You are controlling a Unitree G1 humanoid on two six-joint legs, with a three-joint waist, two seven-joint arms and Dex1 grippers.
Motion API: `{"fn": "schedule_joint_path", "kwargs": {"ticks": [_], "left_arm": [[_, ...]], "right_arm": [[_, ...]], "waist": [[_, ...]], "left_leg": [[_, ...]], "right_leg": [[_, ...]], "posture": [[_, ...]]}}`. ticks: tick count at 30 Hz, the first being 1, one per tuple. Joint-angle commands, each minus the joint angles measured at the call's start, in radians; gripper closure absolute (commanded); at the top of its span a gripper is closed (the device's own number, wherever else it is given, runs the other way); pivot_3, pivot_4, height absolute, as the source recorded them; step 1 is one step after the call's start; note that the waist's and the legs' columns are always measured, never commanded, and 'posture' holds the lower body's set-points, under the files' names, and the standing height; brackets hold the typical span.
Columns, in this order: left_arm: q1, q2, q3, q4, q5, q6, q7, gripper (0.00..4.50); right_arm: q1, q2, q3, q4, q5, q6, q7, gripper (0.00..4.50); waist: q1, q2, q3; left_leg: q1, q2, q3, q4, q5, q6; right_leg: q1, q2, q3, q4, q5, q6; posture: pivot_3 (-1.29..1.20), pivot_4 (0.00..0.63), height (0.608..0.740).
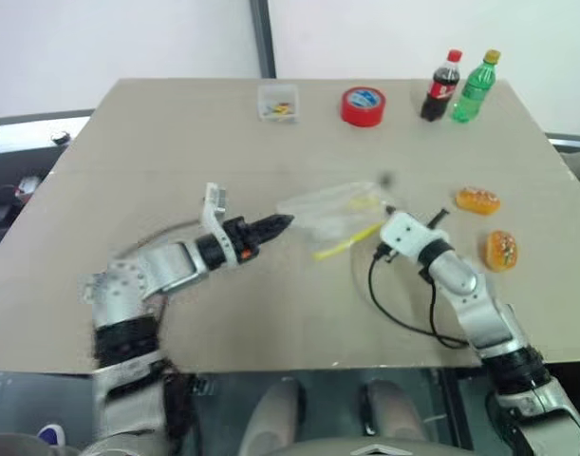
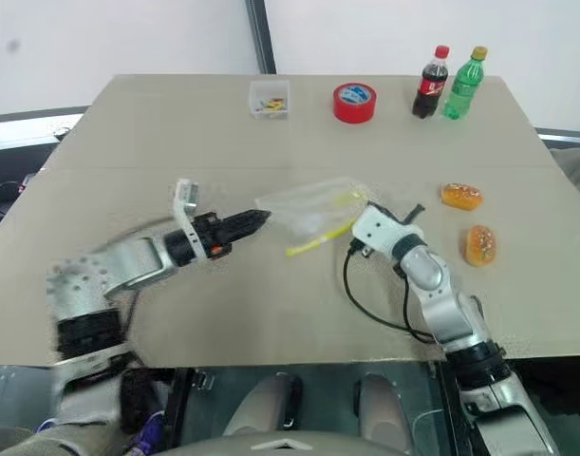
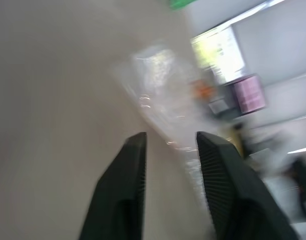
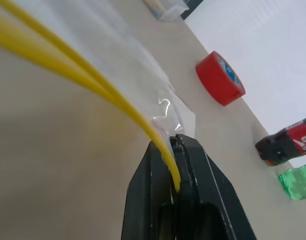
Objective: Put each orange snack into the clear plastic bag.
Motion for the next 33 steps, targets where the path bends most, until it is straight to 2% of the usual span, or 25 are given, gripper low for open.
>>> {"fn": "schedule_joint_path", "kwargs": {"ticks": [1, 2, 5, 8, 15, 33], "left_arm": [[0.024, 0.148, -0.217, -0.205, 0.404, -0.46, -0.306, 1.99], [0.034, 0.174, -0.255, -0.221, 0.482, -0.548, -0.345, 1.99], [0.041, 0.173, -0.31, -0.282, 0.615, -0.694, -0.377, 1.99], [0.034, 0.151, -0.369, -0.314, 0.734, -0.727, -0.349, 1.99], [0.045, 0.127, -0.392, -0.37, 0.747, -0.659, -0.394, 1.99], [0.012, 0.023, -0.461, -0.24, 1.058, -0.762, -0.33, 1.99]], "right_arm": [[-0.089, -0.003, -0.011, 0.018, 0.035, 0.061, 0.072, 4.5], [-0.108, -0.002, -0.008, 0.028, 0.039, 0.074, 0.085, 4.5], [-0.198, 0.021, 0.011, 0.089, 0.043, 0.115, 0.111, 4.5], [-0.258, 0.05, 0.018, 0.143, 0.048, 0.137, 0.11, 4.5], [-0.341, 0.092, 0.031, 0.259, 0.042, 0.147, 0.09, 4.5], [-0.366, 0.157, 0.04, 0.237, 0.05, 0.209, 0.079, 4.5]], "waist": [[0.009, 0.0, 0.001], [0.012, 0.001, 0.001], [0.014, 0.002, 0.002], [0.01, 0.002, 0.002], [0.004, 0.003, 0.004], [-0.013, 0.003, 0.004]], "left_leg": [[0.0, 0.0, 0.0, -0.001, 0.0, 0.0], [-0.001, 0.001, 0.0, -0.001, 0.0, 0.0], [-0.005, 0.002, 0.001, -0.004, 0.0, 0.0], [-0.008, 0.002, 0.002, -0.005, 0.0, 0.0], [-0.008, 0.002, 0.004, -0.004, 0.0, 0.001], [-0.007, 0.002, 0.004, -0.001, 0.0, 0.001]], "right_leg": [[0.0, 0.0, 0.0, -0.001, 0.0, 0.0], [-0.001, 0.0, 0.0, -0.001, 0.0, 0.0], [-0.005, -0.001, 0.001, -0.003, 0.0, -0.001], [-0.009, -0.001, 0.002, -0.003, 0.0, 0.0], [-0.01, 0.001, 0.004, 0.0, 0.0, 0.0], [-0.01, 0.002, 0.004, 0.003, 0.0, 0.0]], "posture": [[0.0, 0.15, 0.74], [0.0, 0.15, 0.74], [0.0, 0.15, 0.74], [0.0, 0.15, 0.74], [0.0, 0.15, 0.74], [0.0, 0.15, 0.74]]}}
